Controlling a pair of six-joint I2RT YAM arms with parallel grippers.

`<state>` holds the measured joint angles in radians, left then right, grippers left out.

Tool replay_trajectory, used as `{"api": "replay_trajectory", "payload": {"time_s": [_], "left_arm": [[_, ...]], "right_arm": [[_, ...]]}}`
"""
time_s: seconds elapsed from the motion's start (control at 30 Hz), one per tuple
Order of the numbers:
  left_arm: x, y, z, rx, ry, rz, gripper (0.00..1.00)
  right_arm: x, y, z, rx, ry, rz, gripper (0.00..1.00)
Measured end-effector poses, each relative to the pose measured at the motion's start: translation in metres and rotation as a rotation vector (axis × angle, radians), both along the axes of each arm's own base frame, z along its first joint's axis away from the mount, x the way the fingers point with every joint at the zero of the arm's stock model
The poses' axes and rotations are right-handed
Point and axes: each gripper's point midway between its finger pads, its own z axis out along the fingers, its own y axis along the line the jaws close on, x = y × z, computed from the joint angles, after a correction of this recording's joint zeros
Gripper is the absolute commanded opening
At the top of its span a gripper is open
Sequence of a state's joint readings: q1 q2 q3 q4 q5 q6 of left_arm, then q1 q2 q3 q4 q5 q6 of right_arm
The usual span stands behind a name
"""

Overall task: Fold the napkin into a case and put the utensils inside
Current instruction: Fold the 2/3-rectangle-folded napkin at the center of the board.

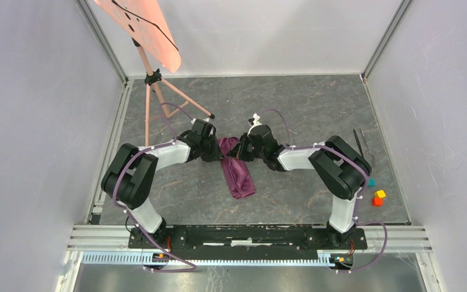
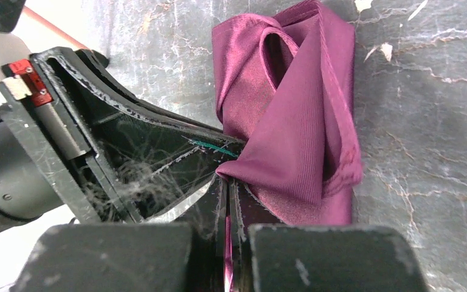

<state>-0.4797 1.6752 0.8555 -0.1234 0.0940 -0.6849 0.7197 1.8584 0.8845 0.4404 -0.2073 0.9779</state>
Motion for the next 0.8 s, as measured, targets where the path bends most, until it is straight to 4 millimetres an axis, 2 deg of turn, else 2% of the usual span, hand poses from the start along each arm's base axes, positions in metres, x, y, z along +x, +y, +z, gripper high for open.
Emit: {"api": "replay_trajectory", "payload": {"time_s": [0.2, 0.33, 0.47, 0.53, 0.63, 0.8], "left_arm": [[0.004, -0.004, 0.0, -0.015, -0.011, -0.006, 0.19], [0.003, -0.003, -0.001, -0.012, -0.012, -0.01, 0.2], [0.001, -0.002, 0.001, -0.014, -0.021, -0.018, 0.42], [-0.005, 0.001, 0.003, -0.012, -0.025, -0.024, 0.54], [-0.019, 0.007, 0.008, -0.016, -0.029, -0.032, 0.67], [-0.05, 0.008, 0.012, -0.079, -0.018, -0.078, 0.74]], "right_arm": [[0.003, 0.01, -0.014, -0.06, 0.0, -0.001, 0.0], [0.007, 0.014, -0.021, -0.079, 0.0, -0.007, 0.0], [0.009, 0.013, -0.028, -0.094, 0.004, -0.017, 0.0], [0.01, 0.012, -0.03, -0.101, 0.003, -0.02, 0.0], [0.01, 0.013, -0.031, -0.105, -0.004, -0.013, 0.0], [0.01, 0.016, -0.03, -0.103, -0.009, 0.003, 0.0]]}}
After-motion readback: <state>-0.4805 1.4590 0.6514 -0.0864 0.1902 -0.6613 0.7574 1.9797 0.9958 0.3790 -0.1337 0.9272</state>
